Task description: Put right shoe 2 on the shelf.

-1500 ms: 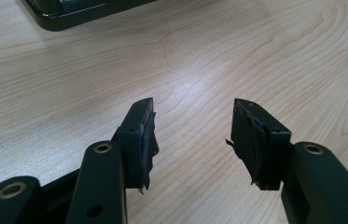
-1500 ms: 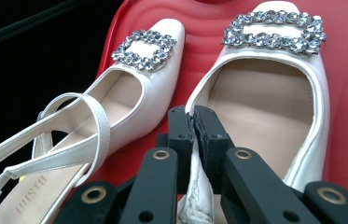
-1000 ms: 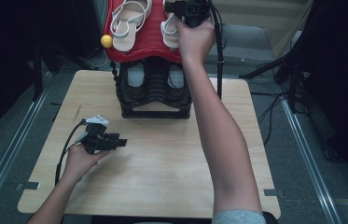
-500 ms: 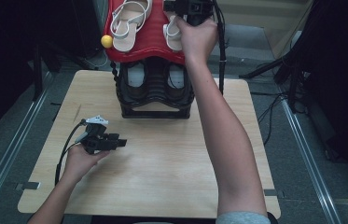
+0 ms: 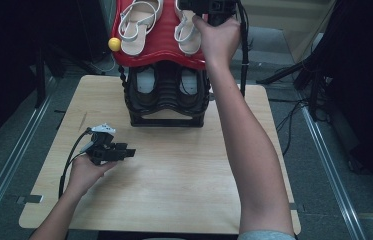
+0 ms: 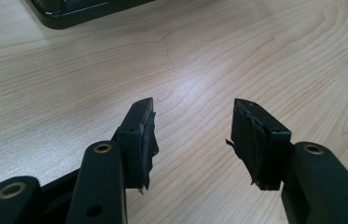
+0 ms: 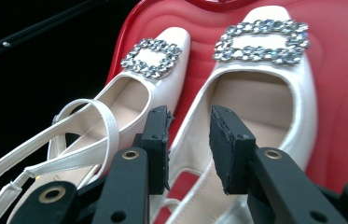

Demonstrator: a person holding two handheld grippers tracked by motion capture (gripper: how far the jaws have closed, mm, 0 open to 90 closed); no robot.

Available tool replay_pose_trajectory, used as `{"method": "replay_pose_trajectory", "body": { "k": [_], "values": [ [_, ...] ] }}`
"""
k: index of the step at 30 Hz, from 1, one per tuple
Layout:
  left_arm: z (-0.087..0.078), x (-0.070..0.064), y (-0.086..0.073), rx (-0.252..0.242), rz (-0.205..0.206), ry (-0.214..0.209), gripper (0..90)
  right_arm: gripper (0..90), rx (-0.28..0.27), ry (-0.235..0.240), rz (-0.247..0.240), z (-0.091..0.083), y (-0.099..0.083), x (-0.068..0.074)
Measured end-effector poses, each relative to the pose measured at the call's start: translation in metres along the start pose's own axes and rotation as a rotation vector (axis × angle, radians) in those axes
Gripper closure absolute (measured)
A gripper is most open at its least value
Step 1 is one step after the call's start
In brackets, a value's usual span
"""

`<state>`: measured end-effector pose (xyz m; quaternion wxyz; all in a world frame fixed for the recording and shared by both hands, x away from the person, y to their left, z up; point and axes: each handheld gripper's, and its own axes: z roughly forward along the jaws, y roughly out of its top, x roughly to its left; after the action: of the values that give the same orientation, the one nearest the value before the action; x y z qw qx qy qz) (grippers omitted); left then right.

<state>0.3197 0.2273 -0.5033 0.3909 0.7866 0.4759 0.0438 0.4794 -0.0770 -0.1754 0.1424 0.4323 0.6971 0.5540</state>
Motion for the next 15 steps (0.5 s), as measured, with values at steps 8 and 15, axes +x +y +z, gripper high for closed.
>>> {"method": "replay_pose_trajectory", "body": {
  "k": [8, 15],
  "values": [
    [0.001, 0.0, 0.0, 0.001, -0.002, 0.0, 50.1, 66.4, -0.017, 0.016, 0.004, -0.013, -0.005, -0.016],
    [0.001, -0.001, -0.001, 0.004, 0.002, -0.001, 50.1, 65.0, -0.017, 0.011, -0.004, -0.023, -0.006, -0.019]
  ]
}}
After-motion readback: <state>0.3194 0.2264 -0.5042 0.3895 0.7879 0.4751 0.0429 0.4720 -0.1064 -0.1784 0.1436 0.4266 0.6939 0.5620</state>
